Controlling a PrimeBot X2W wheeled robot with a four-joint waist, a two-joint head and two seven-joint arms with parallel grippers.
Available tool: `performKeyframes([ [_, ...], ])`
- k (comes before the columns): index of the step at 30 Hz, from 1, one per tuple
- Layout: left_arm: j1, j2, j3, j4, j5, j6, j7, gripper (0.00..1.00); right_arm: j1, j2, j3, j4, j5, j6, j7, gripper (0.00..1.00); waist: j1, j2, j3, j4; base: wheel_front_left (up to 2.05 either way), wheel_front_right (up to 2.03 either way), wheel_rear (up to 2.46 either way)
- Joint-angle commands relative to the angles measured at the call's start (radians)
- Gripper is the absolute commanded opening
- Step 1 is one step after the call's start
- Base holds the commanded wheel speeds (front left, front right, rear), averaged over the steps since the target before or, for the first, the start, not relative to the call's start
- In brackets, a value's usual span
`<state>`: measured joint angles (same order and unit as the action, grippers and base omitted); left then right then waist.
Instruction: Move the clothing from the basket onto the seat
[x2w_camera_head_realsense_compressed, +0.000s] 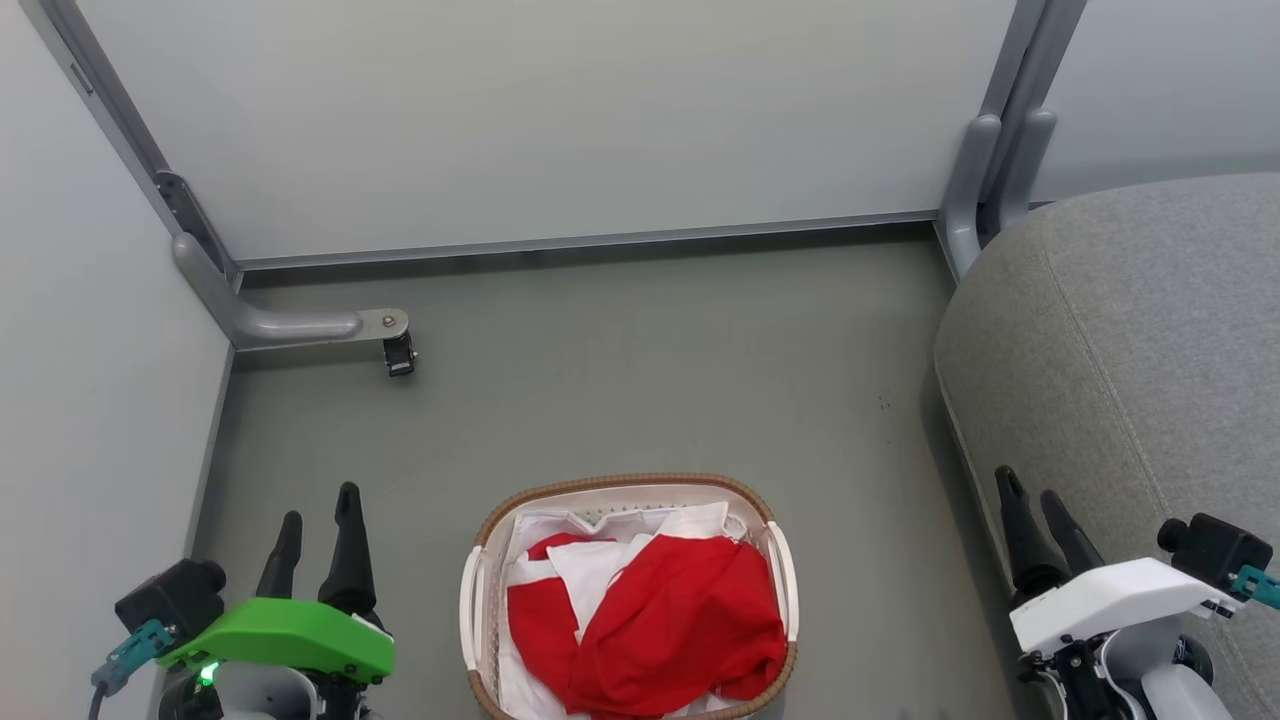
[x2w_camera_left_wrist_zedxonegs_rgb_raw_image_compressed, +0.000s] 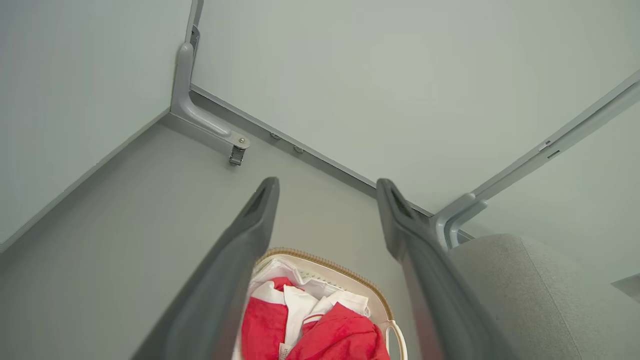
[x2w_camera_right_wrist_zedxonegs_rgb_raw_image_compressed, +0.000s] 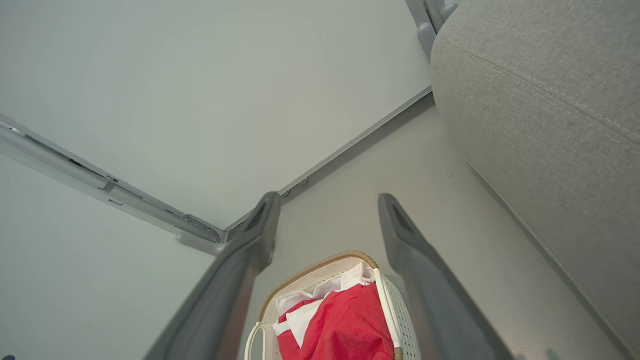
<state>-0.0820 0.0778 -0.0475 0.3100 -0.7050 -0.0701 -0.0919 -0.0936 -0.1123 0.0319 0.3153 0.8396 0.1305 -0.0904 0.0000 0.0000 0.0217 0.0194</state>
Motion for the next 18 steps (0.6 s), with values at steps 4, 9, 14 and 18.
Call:
performKeyframes([
  [4,-0.024,0.019,-0.026,0.0,0.075,0.019,-0.02,1.0,-0.023,-0.016,0.011,0.004,-0.077,0.0,-0.022,1.0,0.0,0.0,0.0,0.001,0.0,0.0,0.0],
  [9,-0.021,0.027,-0.048,0.003,0.135,0.041,-0.035,1.0,-0.02,-0.022,0.02,0.013,-0.139,0.0,-0.036,1.0,0.0,0.0,-0.002,0.003,0.0,0.0,0.0],
  [14,-0.016,0.035,-0.073,0.007,0.189,0.058,-0.048,1.0,-0.019,-0.027,0.03,0.023,-0.197,0.0,-0.049,1.0,0.0,0.0,-0.003,0.006,0.0,0.0,0.0],
  [18,-0.012,0.041,-0.091,0.007,0.231,0.074,-0.059,1.0,-0.017,-0.028,0.037,0.029,-0.244,0.0,-0.061,1.0,0.0,0.0,-0.003,0.009,0.0,0.0,0.0],
])
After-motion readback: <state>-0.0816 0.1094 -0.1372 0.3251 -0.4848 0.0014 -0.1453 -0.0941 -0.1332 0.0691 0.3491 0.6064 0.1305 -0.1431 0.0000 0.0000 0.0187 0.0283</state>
